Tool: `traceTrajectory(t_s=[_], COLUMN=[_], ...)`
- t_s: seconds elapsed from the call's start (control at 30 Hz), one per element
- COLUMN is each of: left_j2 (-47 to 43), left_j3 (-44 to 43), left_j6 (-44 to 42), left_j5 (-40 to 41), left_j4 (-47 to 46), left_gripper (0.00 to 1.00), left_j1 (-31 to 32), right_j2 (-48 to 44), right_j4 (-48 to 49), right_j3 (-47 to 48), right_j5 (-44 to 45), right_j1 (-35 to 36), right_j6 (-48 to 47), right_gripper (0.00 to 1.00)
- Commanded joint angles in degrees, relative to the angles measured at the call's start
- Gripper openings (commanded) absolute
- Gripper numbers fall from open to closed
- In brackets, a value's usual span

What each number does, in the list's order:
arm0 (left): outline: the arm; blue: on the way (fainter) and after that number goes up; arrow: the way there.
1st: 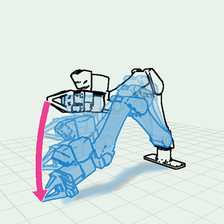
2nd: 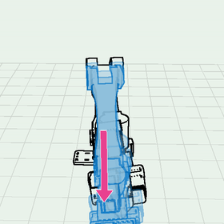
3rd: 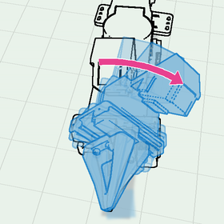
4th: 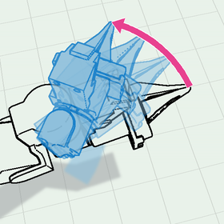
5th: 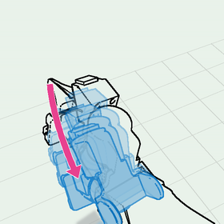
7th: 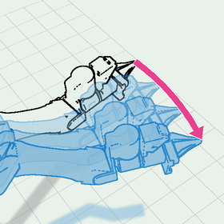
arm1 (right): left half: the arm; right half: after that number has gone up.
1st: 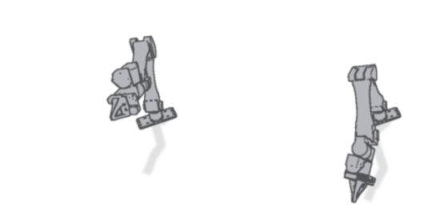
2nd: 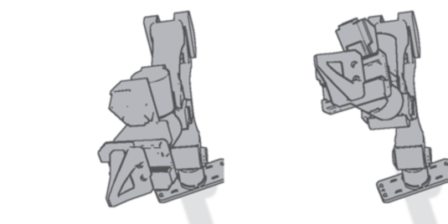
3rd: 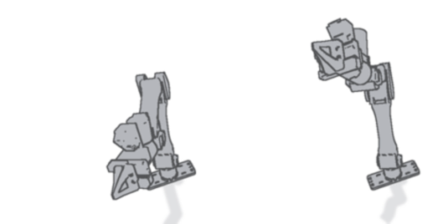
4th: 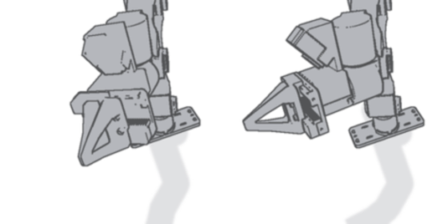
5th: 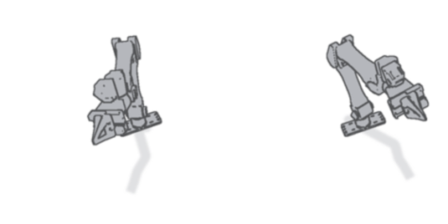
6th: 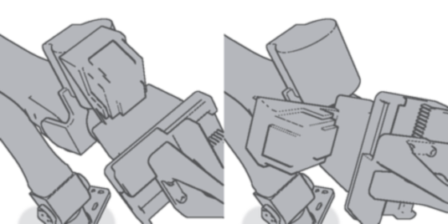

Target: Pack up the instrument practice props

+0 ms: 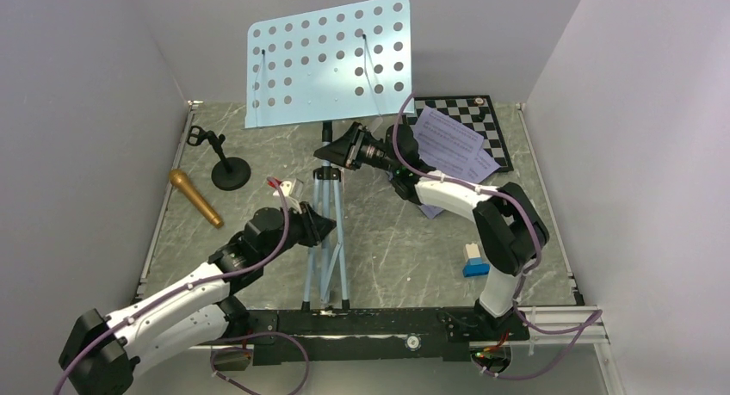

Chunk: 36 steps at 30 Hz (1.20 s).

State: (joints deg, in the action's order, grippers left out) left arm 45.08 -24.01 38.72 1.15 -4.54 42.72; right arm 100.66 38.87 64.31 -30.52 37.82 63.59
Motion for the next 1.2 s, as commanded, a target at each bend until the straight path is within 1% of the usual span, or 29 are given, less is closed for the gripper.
traceTrajectory(t_s=[0.0,0.1,0.23,0.33,0.5,0.77,1.03,1.17], left_j2=[4.0,7.1,10.2,11.9,15.5,22.0,26.0,26.9], left_j3=[-3.0,-2.9,-0.1,2.7,3.1,4.8,7.5,9.8], left_j6=[-3.2,-3.0,-1.5,-0.3,-0.3,1.9,4.3,6.1], left_j5=[13.9,14.1,15.3,17.5,19.8,23.0,27.7,28.3], left_j4=[-13.3,-14.9,-18.0,-21.8,-23.1,-26.6,-28.3,-30.0], left_gripper=[0.00,0.00,0.00,0.00,0.00,0.00,0.00,0.00], left_j1=[-2.0,-2.0,-1.9,-1.9,-2.1,-2.2,-2.8,-3.2], right_j2=[-0.8,1.2,1.5,3.1,8.1,16.4,23.5,25.4], right_j4=[5.9,8.2,2.3,1.0,-6.3,-6.3,-6.7,-7.4], right_j3=[7.7,7.0,6.6,7.1,12.0,16.7,19.9,20.5], right_j5=[-13.5,-13.7,-12.6,-13.3,-13.8,-15.2,-15.7,-15.5], right_j1=[1.1,0.3,-0.1,-0.8,-1.6,-1.9,-1.9,-2.0], right_j6=[6.4,7.4,1.1,0.2,-3.5,-2.0,-0.9,-1.1], right_gripper=[0.00,0.00,0.00,0.00,0.00,0.00,0.00,0.00])
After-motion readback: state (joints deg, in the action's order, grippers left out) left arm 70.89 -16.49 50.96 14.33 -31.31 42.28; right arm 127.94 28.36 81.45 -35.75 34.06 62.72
